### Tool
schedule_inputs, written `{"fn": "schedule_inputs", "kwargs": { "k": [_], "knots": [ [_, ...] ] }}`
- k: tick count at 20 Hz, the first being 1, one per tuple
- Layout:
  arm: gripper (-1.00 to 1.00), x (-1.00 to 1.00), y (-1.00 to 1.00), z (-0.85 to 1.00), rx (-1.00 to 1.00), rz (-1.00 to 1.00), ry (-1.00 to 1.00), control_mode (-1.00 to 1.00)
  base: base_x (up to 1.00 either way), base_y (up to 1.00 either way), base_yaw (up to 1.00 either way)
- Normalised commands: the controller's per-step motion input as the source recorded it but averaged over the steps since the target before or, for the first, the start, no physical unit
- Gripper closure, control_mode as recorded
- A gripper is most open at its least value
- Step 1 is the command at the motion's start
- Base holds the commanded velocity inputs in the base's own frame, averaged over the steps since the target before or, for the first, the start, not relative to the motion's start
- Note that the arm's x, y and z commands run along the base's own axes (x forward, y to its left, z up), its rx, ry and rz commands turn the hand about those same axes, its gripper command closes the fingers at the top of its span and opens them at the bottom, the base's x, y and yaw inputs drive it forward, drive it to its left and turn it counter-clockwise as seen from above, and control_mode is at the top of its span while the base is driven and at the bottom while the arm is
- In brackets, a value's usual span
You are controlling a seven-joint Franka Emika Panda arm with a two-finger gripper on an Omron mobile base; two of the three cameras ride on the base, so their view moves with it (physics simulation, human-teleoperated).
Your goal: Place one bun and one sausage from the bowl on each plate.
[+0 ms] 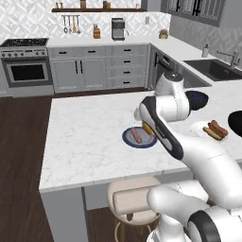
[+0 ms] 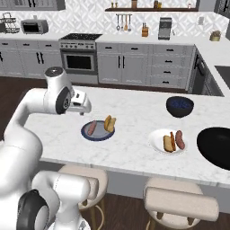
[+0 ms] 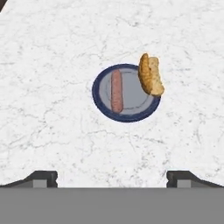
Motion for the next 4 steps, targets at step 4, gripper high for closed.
{"fn": "schedule_inputs", "kwargs": {
  "k": [4],
  "knots": [
    [-1.00, -0.21, 0.00, 0.79, 0.00, -0.05, 0.00, -1.00, 0.00, 0.00, 0.00]
  ]
}}
